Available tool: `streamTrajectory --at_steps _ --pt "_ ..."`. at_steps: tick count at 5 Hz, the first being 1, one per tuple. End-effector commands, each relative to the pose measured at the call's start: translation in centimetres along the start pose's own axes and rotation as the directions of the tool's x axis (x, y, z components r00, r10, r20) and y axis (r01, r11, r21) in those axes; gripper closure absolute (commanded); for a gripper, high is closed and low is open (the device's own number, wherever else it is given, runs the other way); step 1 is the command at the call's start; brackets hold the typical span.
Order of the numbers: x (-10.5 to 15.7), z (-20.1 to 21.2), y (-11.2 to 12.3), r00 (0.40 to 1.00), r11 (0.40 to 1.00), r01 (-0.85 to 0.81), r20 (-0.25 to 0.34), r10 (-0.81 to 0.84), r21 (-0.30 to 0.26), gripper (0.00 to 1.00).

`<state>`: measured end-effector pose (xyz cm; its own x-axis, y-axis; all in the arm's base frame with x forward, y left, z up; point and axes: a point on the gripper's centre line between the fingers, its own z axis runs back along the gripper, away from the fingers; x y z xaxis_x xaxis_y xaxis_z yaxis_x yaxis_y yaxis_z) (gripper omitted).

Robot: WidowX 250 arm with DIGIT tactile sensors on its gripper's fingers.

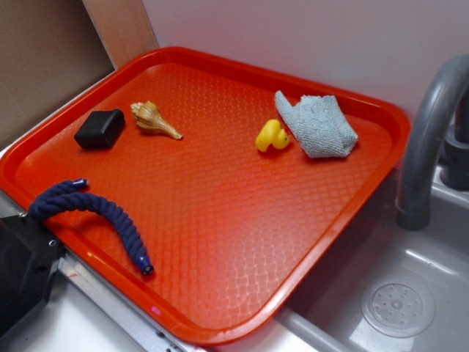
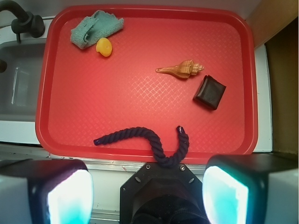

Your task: Grab the yellow duck.

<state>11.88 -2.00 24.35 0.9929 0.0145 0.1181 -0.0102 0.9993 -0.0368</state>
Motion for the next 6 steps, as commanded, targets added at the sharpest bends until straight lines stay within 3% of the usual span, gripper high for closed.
streamTrajectory --at_steps 1,2,4,5,6 --pt "0.0 0.0 0.0 1.000 1.000 0.000 0.000 0.000 0.000 0.00" --pt "1.3 -2.7 -1.9 0.998 0.999 -0.036 0.059 0.037 -0.012 0.00" --pt "6.5 -8.8 -5.0 0.990 0.997 -0.052 0.127 0.059 -0.064 0.00" --pt "9.1 -12.2 -6.4 0.991 0.998 -0.031 0.127 0.038 -0.055 0.00" --pt "11.4 -15.5 -7.8 0.994 1.000 -0.012 0.112 0.013 -0.008 0.00"
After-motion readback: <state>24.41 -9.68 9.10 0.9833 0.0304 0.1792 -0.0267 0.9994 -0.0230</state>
